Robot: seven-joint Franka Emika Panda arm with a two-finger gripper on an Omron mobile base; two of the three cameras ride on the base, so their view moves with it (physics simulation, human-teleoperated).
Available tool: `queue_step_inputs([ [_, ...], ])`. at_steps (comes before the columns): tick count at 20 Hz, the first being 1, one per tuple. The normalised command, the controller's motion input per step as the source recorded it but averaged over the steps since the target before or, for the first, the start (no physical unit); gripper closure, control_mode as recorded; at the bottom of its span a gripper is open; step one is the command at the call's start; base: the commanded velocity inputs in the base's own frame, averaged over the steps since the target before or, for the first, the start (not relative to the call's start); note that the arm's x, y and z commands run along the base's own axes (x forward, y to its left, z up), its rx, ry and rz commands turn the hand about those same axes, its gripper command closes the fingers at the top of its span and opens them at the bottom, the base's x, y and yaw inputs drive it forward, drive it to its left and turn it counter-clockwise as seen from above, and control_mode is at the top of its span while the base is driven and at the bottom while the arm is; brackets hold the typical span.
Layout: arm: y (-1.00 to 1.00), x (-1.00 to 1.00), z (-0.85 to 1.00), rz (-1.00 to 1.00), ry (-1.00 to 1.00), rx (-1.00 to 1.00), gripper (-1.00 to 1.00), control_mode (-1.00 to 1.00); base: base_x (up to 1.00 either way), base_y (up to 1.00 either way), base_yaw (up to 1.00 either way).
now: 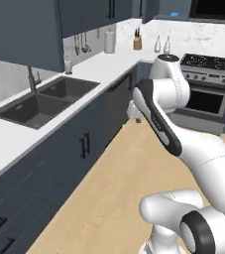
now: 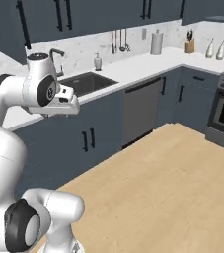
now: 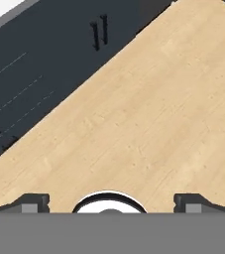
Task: Gather all objects into one cabinet and sort the glasses and bowls to opposite sides.
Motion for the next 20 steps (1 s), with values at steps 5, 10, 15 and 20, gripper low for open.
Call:
queue_step_inputs([
  [5,0.00,0.00,0.00,0.00,0.00,0.00,-1.00,1.00,0.00,-0.09,-0.58],
  [10,0.00,0.00,0.00,0.00,0.00,0.00,-1.00,1.00,0.13,-0.06,-0.58],
  [15,0.00,0.00,0.00,0.00,0.00,0.00,-1.00,1.00,0.50,0.00,-0.52],
  [20,0.00,0.00,0.00,0.00,0.00,0.00,-1.00,1.00,0.94,0.00,-0.40],
])
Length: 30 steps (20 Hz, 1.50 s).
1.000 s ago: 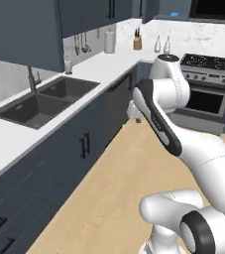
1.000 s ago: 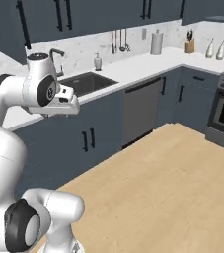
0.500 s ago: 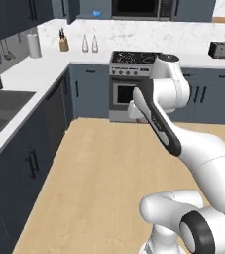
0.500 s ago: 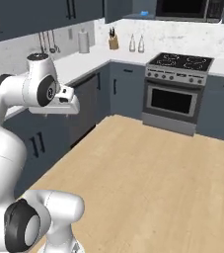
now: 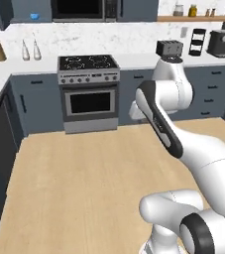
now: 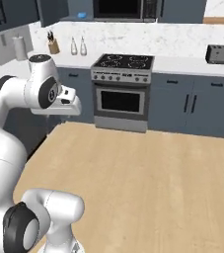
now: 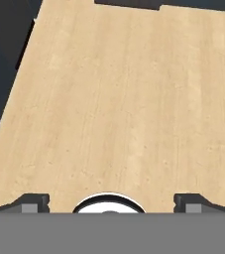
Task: Gather all objects into one cabinet and sort the glasses and bowls to opposite sides.
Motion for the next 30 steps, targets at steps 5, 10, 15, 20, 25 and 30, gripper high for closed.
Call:
queue_step_inputs([
  [5,0.00,0.00,0.00,0.00,0.00,0.00,-1.00,1.00,1.00,0.00,-0.34],
  [10,0.00,0.00,0.00,0.00,0.00,0.00,-1.00,1.00,0.81,0.30,-0.23],
  [15,0.00,0.00,0.00,0.00,0.00,0.00,-1.00,1.00,0.60,0.93,-0.25],
  [20,0.00,0.00,0.00,0.00,0.00,0.00,-1.00,1.00,0.46,1.00,-0.29],
  [25,0.00,0.00,0.00,0.00,0.00,0.00,-1.00,1.00,0.35,1.00,-0.24],
  [30,0.00,0.00,0.00,0.00,0.00,0.00,-1.00,1.00,0.16,1.00,-0.16],
])
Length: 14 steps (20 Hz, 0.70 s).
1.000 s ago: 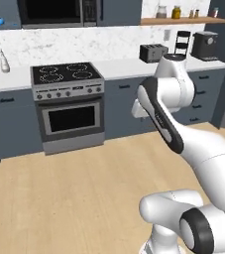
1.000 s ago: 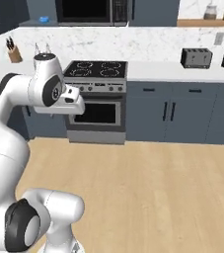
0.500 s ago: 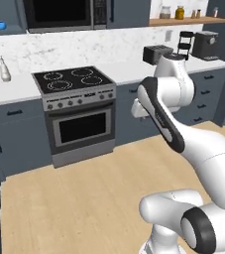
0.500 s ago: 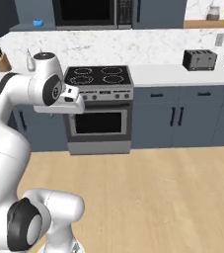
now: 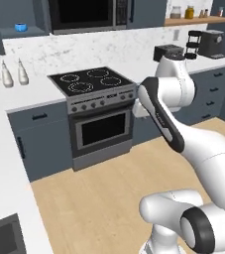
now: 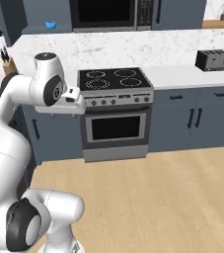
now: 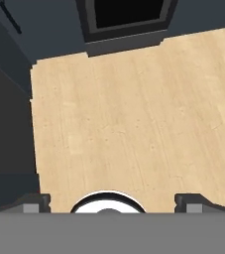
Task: Gather all objects into one cabinet and sort the glasses and bowls to opposite sides.
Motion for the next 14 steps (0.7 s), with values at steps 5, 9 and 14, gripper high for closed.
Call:
queue_step_inputs([
  [5,0.00,0.00,0.00,0.00,0.00,0.00,-1.00,1.00,0.08,1.00,-0.01],
  [9,0.00,0.00,0.00,0.00,0.00,0.00,-1.00,1.00,0.45,0.66,0.06],
  [14,0.00,0.00,0.00,0.00,0.00,0.00,-1.00,1.00,0.87,0.59,0.11],
])
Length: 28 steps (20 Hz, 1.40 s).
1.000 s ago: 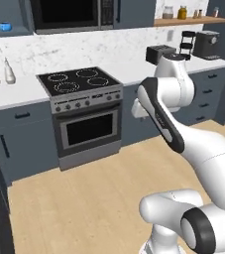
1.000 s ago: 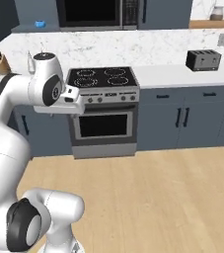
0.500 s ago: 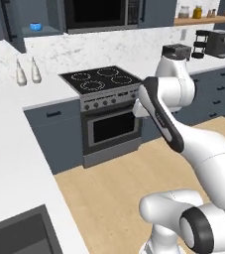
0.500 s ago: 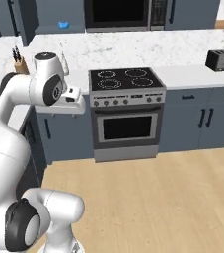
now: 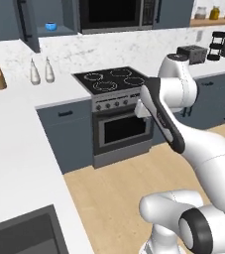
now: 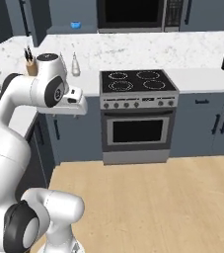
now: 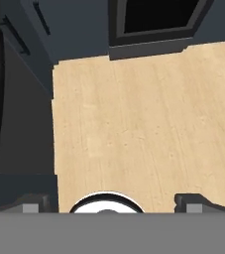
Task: Gather all objects into one cabinet and sort the glasses and bowls to opposite sides.
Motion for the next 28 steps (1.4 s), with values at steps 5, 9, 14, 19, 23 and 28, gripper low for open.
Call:
queue_step_inputs([
  [5,0.00,0.00,0.00,0.00,0.00,0.00,-1.00,1.00,1.00,0.69,0.08],
  [9,0.00,0.00,0.00,0.00,0.00,0.00,-1.00,1.00,1.00,0.28,0.01],
  [14,0.00,0.00,0.00,0.00,0.00,0.00,-1.00,1.00,1.00,0.19,0.00],
  [19,0.00,0.00,0.00,0.00,0.00,0.00,-1.00,1.00,1.00,0.03,0.04],
  [23,0.00,0.00,0.00,0.00,0.00,0.00,-1.00,1.00,1.00,-0.04,0.13],
  [28,0.00,0.00,0.00,0.00,0.00,0.00,-1.00,1.00,1.00,-0.04,0.13],
])
